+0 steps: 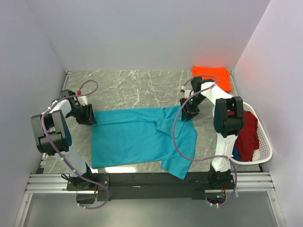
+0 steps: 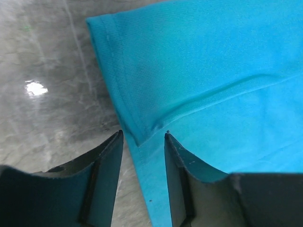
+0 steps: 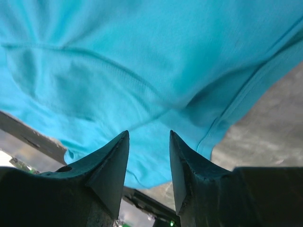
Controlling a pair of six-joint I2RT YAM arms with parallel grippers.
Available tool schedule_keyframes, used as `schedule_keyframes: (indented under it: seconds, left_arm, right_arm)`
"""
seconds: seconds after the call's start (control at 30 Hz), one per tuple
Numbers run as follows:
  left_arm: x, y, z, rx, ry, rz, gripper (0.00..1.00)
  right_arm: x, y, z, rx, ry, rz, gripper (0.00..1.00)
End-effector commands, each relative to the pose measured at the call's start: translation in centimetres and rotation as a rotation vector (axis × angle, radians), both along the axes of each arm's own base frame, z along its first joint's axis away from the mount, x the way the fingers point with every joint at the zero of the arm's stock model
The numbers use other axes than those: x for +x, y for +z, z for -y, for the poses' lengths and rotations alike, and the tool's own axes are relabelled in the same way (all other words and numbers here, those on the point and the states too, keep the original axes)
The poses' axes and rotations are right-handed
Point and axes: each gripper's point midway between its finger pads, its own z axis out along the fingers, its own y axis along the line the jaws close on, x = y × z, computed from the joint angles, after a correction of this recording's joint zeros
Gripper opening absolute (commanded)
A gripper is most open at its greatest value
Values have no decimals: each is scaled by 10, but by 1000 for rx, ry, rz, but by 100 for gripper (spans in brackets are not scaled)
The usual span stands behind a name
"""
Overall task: Fold and stack the t-shirts
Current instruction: Fold the tshirt
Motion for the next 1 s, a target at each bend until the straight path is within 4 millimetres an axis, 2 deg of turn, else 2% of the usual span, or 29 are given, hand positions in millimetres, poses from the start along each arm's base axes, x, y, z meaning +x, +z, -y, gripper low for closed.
schedule_keyframes:
  seconds: [0.0,0.3,0.4,0.8,0.9,0.97]
  left_arm:
    - [8,7,6,-58,5,13,46]
    - [10,0,9,-89,12,-14,44]
    - [10,0,10,-97,13,-22,41]
    - [4,8,6,-100,21,-29,18]
    - [4,9,4,-100,25,-26,13]
    - [3,10,3,-104,25,-26,8]
  right_arm:
    - [28,2,-2,9,-47,56,47]
    - [37,-9,3,-17,-55,56,48]
    - [38,-10,2,-8,-52,53,45]
    - [36,-5,5,-1,-65,44,12]
    - [33,-5,8,-5,-69,39,1]
    - [32,-3,11,-3,-72,42,0]
